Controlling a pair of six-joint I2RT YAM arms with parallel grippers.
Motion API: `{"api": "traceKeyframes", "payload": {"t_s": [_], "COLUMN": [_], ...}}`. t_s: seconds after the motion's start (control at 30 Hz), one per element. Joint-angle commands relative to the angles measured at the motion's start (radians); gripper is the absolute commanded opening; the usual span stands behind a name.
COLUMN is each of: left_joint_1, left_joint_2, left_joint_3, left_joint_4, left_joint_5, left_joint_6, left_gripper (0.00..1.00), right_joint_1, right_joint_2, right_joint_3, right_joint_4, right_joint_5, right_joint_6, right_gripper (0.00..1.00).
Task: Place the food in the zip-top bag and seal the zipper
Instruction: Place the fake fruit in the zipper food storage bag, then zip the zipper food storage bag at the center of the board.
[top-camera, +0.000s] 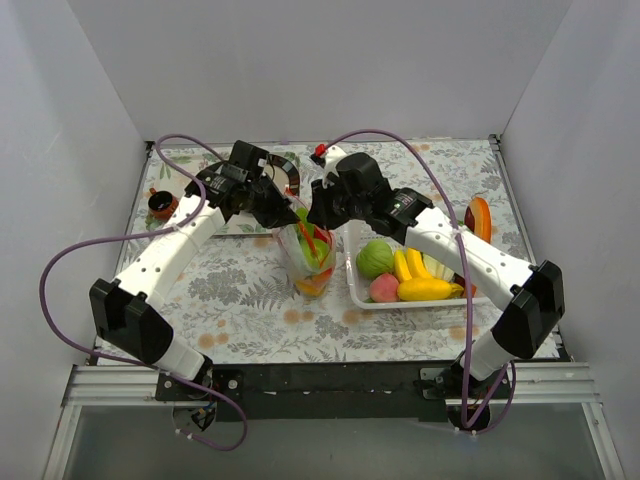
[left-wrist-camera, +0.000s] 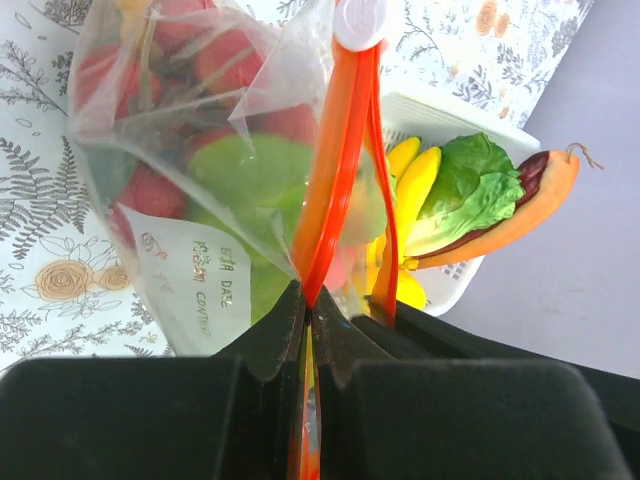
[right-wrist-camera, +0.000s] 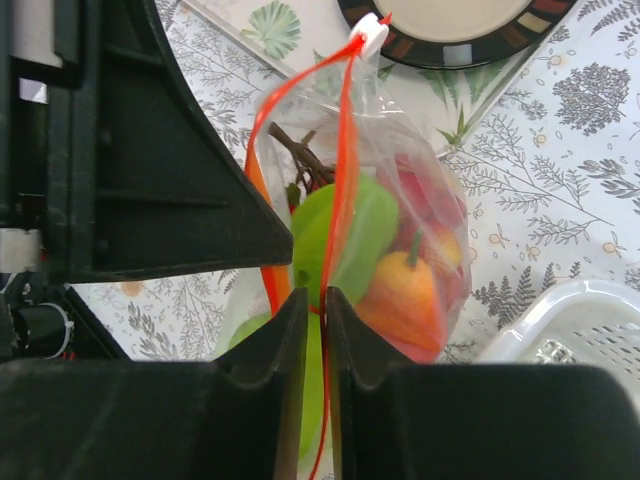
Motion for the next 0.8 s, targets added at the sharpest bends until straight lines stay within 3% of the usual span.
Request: {"api": "traceKeyframes", "payload": {"t_s": [0.0,0.1,0.23,0.77], "left_joint_1": [0.001,0.001,0.001,0.008], "left_joint_2": [-0.074,-0.088,-0.105,-0.03], "left_joint_3": [-0.051,-0.062,-0.052,0.01], "left_joint_4": [0.051,0.058,0.055,0.019], "left_joint_5": [-0.008,0.001,0.004,0.067], "left_joint_6": [-0.036,-0.044,-0.061,-0.171], "left_gripper": [0.0,0.0,0.0,0.0], "right_joint_1": [-0.018,-0.018,-0.017,0.018], "right_joint_2": [0.009,0.021,0.03,0.018], "right_joint_3": [0.058,0.09,0.119,0.075], "right_joint_4": [0.028,-0.004,-0.059,-0.073], "right_joint_5": [-0.087,-0.104,-0.063,0.002], "right_joint_6": [-0.012,-0.006,-0.012,-0.086], "right_gripper": [0.3,0.46,0.61,0.7]}}
